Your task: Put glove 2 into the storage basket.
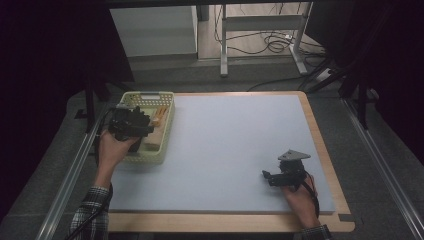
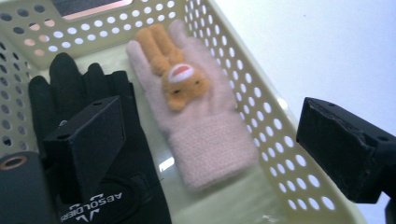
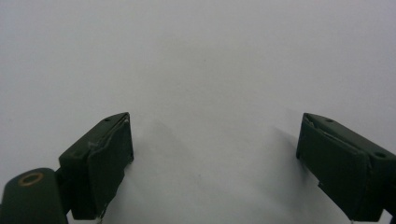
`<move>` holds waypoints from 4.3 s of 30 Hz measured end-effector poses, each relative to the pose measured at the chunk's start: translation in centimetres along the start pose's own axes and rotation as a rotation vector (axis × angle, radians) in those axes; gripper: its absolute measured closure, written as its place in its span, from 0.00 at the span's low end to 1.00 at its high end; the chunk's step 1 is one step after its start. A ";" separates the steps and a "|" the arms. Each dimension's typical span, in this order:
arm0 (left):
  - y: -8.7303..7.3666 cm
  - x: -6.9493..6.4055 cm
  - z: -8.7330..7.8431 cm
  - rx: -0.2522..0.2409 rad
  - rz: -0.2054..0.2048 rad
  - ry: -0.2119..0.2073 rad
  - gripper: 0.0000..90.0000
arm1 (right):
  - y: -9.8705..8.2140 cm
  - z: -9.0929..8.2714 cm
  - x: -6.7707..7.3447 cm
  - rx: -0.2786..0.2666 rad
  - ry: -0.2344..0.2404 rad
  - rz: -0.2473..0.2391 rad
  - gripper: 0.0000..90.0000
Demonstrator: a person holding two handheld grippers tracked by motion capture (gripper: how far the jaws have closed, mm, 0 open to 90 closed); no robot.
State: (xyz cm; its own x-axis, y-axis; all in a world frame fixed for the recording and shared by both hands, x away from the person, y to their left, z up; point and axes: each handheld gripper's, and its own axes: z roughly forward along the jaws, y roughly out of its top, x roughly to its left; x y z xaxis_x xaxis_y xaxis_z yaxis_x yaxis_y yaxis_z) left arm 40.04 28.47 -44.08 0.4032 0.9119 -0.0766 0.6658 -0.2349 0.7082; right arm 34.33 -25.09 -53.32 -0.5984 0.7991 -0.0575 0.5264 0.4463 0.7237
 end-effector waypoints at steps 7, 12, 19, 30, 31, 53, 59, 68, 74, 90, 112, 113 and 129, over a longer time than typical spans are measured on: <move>-0.3 -0.6 -0.2 -0.008 0.014 -0.008 0.09 | 0.0 0.0 0.0 0.000 0.000 0.000 0.12; -0.5 -1.0 -0.3 -0.019 0.021 -0.021 0.09 | 0.0 0.0 0.0 0.000 0.000 0.000 0.12; -0.9 -1.5 -0.4 -0.029 0.031 -0.037 0.09 | 0.0 0.0 0.0 0.000 0.000 0.000 0.12; -1.4 -2.5 -0.7 -0.037 0.044 -0.062 0.07 | 0.0 0.0 0.0 0.002 0.000 -0.001 0.12; -1.4 -2.7 -0.7 -0.039 0.046 -0.063 0.06 | 0.0 0.0 0.0 0.002 0.000 -0.001 0.12; -1.7 -5.4 -0.6 -0.053 0.105 -0.105 0.05 | 0.0 0.0 0.0 0.002 0.000 0.000 0.12; -1.8 -6.3 -0.2 -0.053 0.120 -0.122 0.05 | 0.0 0.0 0.0 0.003 0.000 -0.001 0.12; -1.8 -8.1 0.5 -0.055 0.151 -0.159 0.05 | 0.0 0.0 0.0 0.001 0.000 -0.002 0.12; -1.8 -9.6 1.3 -0.051 0.179 -0.190 0.05 | 0.0 0.0 0.0 0.001 0.000 -0.002 0.12; -2.4 -13.9 3.3 -0.045 0.246 -0.264 0.04 | 0.0 0.0 0.0 0.001 0.000 -0.001 0.12; -5.8 -16.0 6.8 -0.006 0.267 -0.355 0.03 | 0.0 0.0 0.0 0.001 0.000 -0.002 0.12; -5.9 -16.1 6.9 -0.002 0.264 -0.363 0.02 | 0.0 0.0 0.0 0.000 0.000 -0.002 0.12; -8.3 -17.0 8.5 0.047 0.332 -0.328 0.00 | 0.0 0.0 0.0 0.001 0.000 -0.002 0.12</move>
State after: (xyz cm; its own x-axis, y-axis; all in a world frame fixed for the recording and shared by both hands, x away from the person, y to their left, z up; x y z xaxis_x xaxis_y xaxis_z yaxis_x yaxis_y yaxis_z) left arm 33.00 12.00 -54.63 0.7713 0.6321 -0.0742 0.4918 -0.5180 0.6998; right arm 34.32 -25.07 -53.28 -0.5995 0.7983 -0.0587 0.5259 0.4481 0.7229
